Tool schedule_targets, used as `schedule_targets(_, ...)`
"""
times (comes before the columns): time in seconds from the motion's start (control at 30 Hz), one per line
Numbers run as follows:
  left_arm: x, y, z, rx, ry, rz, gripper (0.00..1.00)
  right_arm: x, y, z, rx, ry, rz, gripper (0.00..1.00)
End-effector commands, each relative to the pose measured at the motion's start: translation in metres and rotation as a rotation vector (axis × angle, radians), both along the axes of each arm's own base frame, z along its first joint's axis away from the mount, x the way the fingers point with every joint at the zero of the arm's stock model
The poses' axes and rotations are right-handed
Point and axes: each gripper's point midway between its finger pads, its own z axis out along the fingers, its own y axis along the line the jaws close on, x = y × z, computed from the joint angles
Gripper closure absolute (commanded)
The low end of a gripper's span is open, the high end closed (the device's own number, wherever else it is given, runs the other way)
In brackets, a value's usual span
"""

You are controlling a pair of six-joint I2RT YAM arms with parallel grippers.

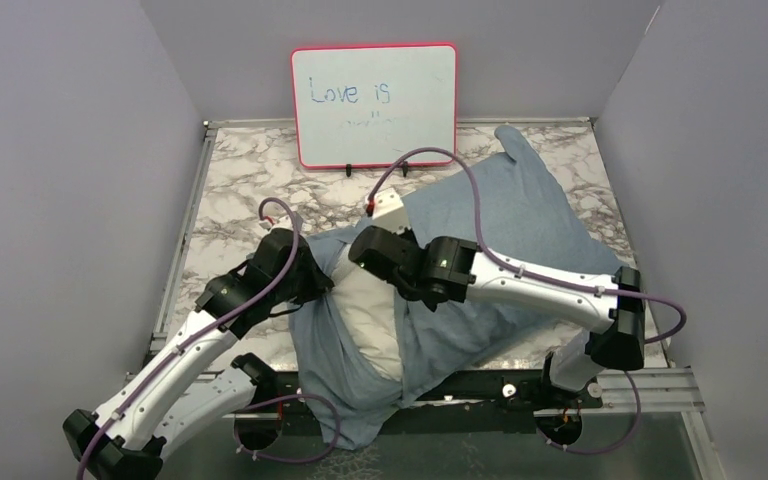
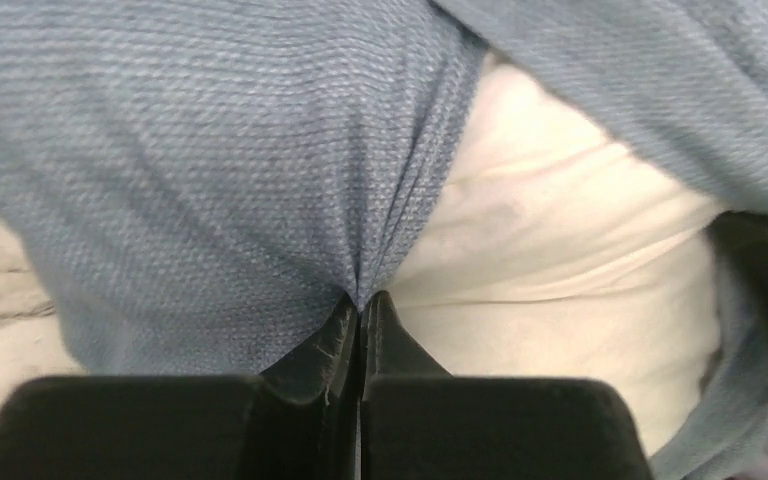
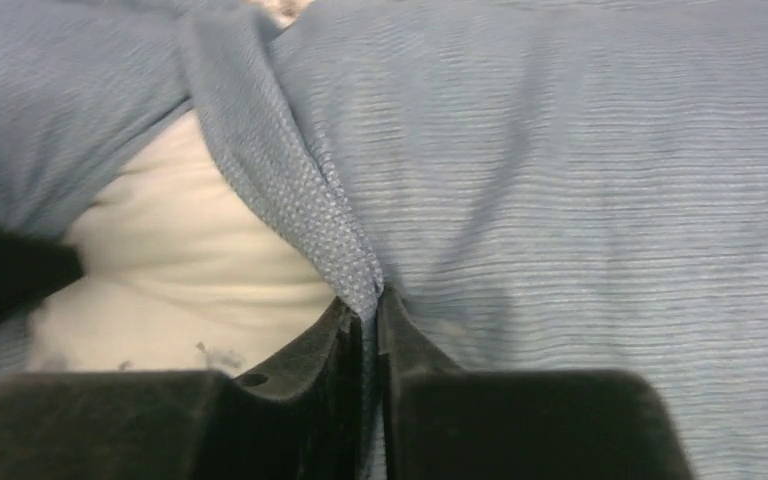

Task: Remove the pillowcase from the pillow
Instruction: Remove the pillow from the pillowcase.

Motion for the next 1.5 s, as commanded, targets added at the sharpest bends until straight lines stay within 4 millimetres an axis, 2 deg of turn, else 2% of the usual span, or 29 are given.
schedule_targets(0.0,0.003,0.053,0.002,0.196,-0.010,0.197,1.00,0.037,-0.058,0.020,0.002,-0.040,-0.157,0.93)
schedule_targets(0.1,0.007,0.070,0.006,0.251,-0.033,0.275,1.00,0.044,-0.076,0.014,-0.002,-0.026,-0.185,0.97)
schedule_targets(0.37,0.013,0.109,0.014,0.401,-0.076,0.429,1.00,0.038,-0.117,-0.015,-0.074,0.039,-0.287,0.99)
schedule_targets(0.43,0.014,0.111,0.011,0.418,-0.068,0.429,1.00,0.033,-0.125,-0.019,-0.069,0.056,-0.297,0.99)
schedule_targets(0.5,0.019,0.103,0.006,0.401,-0.057,0.392,1.00,0.029,-0.128,-0.020,-0.049,0.067,-0.294,0.99)
schedule_targets(0.63,0.041,0.089,0.004,0.338,-0.083,0.332,1.00,0.020,-0.125,-0.018,0.008,0.095,-0.248,0.99)
schedule_targets(0.67,0.049,0.085,0.009,0.311,-0.100,0.315,1.00,0.018,-0.122,-0.018,0.014,0.104,-0.215,0.99)
schedule_targets(0.77,0.073,0.057,0.031,0.190,-0.168,0.151,1.00,0.007,-0.101,-0.026,0.023,0.154,-0.024,0.99)
schedule_targets(0.83,0.081,0.039,0.045,0.138,-0.211,0.058,1.00,-0.004,-0.085,-0.033,0.043,0.201,0.105,0.98)
schedule_targets(0.9,0.083,0.024,0.048,0.104,-0.207,-0.026,1.00,-0.013,-0.074,-0.033,0.078,0.234,0.172,0.96)
schedule_targets(0.97,0.078,0.011,0.044,0.069,-0.180,-0.099,1.00,-0.013,-0.066,-0.019,0.132,0.224,0.192,0.91)
schedule_targets(1.03,0.071,0.003,0.038,0.034,-0.151,-0.144,1.00,-0.012,-0.055,0.004,0.193,0.187,0.234,0.80)
schedule_targets(1.17,0.061,0.005,0.029,0.023,-0.134,-0.137,1.00,-0.015,-0.027,0.050,0.296,0.136,0.373,0.48)
schedule_targets(1.23,0.060,0.007,0.028,0.018,-0.134,-0.117,1.00,-0.014,-0.012,0.072,0.332,0.119,0.426,0.41)
schedule_targets(1.33,0.058,0.008,0.027,0.015,-0.133,-0.107,1.00,-0.013,0.010,0.085,0.353,0.125,0.489,0.32)
schedule_targets(1.47,0.058,0.009,0.025,0.014,-0.129,-0.102,1.00,-0.011,0.045,0.089,0.382,0.165,0.569,0.27)
